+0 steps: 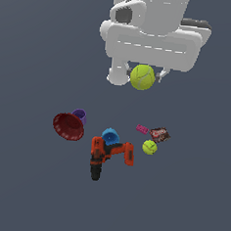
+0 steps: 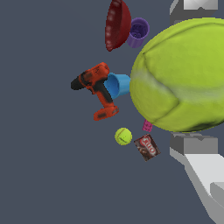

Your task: Pick up a designated object from a clutter of objects.

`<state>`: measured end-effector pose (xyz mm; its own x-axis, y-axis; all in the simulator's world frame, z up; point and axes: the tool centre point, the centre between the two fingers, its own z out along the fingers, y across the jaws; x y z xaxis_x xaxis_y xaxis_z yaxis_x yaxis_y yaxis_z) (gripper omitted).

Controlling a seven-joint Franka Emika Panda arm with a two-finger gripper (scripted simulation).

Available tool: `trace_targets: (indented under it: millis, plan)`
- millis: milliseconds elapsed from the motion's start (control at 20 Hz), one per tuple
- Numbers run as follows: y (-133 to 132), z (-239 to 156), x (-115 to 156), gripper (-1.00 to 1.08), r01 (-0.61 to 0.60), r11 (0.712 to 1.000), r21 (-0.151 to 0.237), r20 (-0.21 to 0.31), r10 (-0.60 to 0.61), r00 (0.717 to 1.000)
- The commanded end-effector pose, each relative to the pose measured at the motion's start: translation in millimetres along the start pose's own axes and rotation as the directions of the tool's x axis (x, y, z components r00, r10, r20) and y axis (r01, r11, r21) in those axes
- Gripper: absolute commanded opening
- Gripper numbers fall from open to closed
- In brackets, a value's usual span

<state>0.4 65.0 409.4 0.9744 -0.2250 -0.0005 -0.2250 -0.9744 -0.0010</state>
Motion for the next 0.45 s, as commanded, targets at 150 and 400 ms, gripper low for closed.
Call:
trace_targets:
  millis: [150,400]
  plan:
    - [6.2,-17.3,-1.6,-1.00,0.000,1.000,0.000,0.000,0.000,1.000]
    - [6.1,-18.1,-0.6,-1.00,0.000,1.000,-0.001,-0.001,0.000,1.000]
